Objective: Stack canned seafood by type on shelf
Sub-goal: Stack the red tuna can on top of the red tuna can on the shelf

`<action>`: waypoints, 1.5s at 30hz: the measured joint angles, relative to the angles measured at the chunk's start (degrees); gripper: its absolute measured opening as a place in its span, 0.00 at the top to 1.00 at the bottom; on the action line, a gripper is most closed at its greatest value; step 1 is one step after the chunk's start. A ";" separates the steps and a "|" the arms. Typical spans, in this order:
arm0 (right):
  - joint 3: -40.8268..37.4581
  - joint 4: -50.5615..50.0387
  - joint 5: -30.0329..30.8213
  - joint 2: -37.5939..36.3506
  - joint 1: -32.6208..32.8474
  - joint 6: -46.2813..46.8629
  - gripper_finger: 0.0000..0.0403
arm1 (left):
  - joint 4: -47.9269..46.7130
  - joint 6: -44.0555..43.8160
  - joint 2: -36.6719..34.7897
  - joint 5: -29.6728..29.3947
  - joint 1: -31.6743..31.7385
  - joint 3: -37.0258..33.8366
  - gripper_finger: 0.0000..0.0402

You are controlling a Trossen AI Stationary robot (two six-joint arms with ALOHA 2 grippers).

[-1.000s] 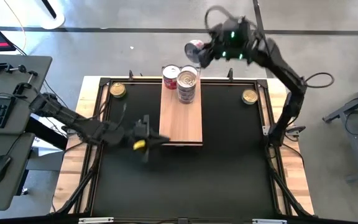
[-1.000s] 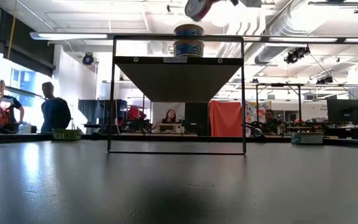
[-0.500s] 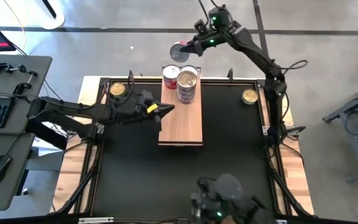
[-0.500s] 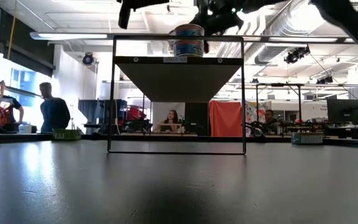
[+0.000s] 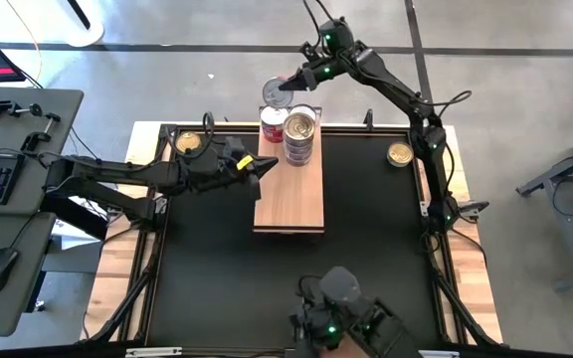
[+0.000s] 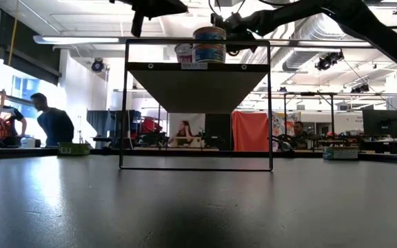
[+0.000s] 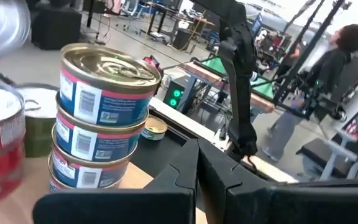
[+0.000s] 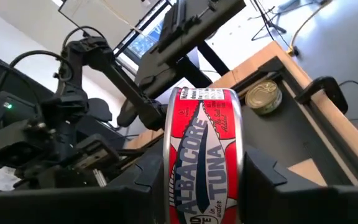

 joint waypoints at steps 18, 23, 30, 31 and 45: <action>0.02 -1.11 5.92 0.94 4.75 2.97 0.63 | -11.21 11.12 -16.14 0.55 2.55 0.00 1.00; 0.04 -0.78 7.64 1.30 5.07 5.39 0.64 | -15.83 10.48 -17.93 0.34 2.45 0.00 1.00; 0.09 -0.70 7.45 1.63 5.24 12.07 0.65 | -18.64 8.55 -17.68 0.23 2.45 0.00 1.00; 0.09 -0.40 6.83 1.67 5.24 12.76 0.65 | -18.63 8.56 -17.68 0.23 2.45 0.00 1.00; 0.13 -1.99 10.44 1.63 5.68 10.03 0.65 | -20.91 7.30 -17.86 0.24 2.45 0.00 1.00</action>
